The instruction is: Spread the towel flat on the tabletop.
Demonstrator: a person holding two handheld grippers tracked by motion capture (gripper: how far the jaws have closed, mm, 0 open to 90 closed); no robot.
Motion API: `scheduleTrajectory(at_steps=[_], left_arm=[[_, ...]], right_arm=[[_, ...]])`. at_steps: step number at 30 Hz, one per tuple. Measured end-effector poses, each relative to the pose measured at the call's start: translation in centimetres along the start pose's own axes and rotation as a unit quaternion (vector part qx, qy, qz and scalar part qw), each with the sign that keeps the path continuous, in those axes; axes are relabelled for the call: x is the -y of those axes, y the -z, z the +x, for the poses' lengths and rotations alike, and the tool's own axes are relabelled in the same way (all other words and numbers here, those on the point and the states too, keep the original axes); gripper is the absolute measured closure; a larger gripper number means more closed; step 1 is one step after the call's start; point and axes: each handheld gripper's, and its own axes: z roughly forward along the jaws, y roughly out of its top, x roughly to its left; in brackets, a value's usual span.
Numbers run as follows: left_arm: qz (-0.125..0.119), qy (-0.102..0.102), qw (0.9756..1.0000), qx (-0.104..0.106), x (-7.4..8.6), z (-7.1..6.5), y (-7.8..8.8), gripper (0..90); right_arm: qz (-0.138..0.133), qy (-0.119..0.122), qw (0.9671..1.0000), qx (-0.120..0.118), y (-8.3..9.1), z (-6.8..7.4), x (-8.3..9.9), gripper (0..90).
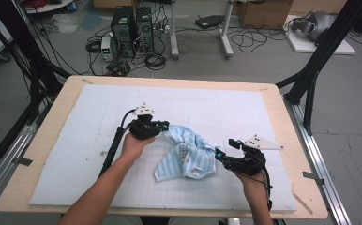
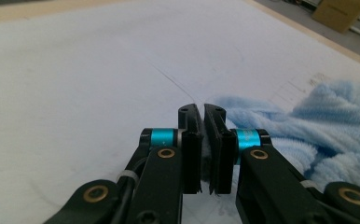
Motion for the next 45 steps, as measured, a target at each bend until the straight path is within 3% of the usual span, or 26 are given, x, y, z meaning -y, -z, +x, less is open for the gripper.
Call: scheduleTrajectory(at_steps=[7,12,18,22,25,27,28,30,31,32,35,39,43,45], left_arm=[[-0.042,0.019,0.9983,-0.035,-0.5,2.7,3.5,85.1],[-0.055,0.034,0.9964,-0.056,-0.4,4.3,5.1,85.1],[-0.054,0.04,0.9947,-0.078,0.1,5.7,5.8,85.0],[-0.048,0.046,0.9946,-0.079,0.6,6.2,5.5,85.1],[-0.051,0.048,0.9946,-0.077,0.8,6.2,5.1,85.1],[-0.054,0.049,0.9944,-0.077,0.7,6.3,5.1,85.1],[-0.055,0.05,0.9944,-0.075,0.7,6.3,5.2,85.1],[-0.054,0.051,0.9944,-0.076,0.8,6.5,5.3,85.1],[-0.055,0.051,0.9943,-0.076,0.8,6.6,5.4,85.1],[-0.056,0.052,0.9941,-0.076,0.7,6.7,5.5,85.0],[-0.068,0.062,0.9927,-0.078,0.7,7.0,5.6,85.1],[-0.077,0.087,0.9901,-0.08,0.7,7.1,5.3,82.0],[-0.064,0.105,0.9885,-0.088,0.9,6.9,4.7,54.3],[-0.053,0.101,0.9902,-0.08,1.0,6.6,4.5,51.4]], right_arm=[[0.019,0.02,0.9995,-0.012,-2.2,0.5,-1.0,29.6],[0.037,0.033,0.9987,-0.013,-4.4,1.0,-2.2,32.0],[0.068,0.048,0.9965,-0.005,-7.4,1.1,-3.8,34.9],[0.098,0.058,0.9935,-0.006,-10.2,1.2,-4.8,35.3],[0.128,0.065,0.9893,-0.021,-12.8,1.5,-5.1,38.9],[0.155,0.083,0.9842,-0.019,-14.3,1.8,-5.2,44.7],[0.172,0.085,0.981,-0.026,-15.1,1.8,-5.2,49.6],[0.201,0.097,0.9741,-0.034,-16.2,1.7,-5.2,68.1],[0.207,0.106,0.9721,-0.03,-16.5,1.7,-5.2,79.1],[0.206,0.109,0.9722,-0.024,-16.7,1.6,-5.3,82.8],[0.187,0.111,0.976,0.017,-16.9,0.7,-6.0,84.6],[0.13,0.093,0.9837,0.081,-16.6,-1.1,-6.9,84.4],[0.105,0.08,0.9814,0.139,-16.4,-2.6,-7.6,84.4],[0.09,0.068,0.9782,0.175,-16.2,-3.2,-7.8,82.8]])
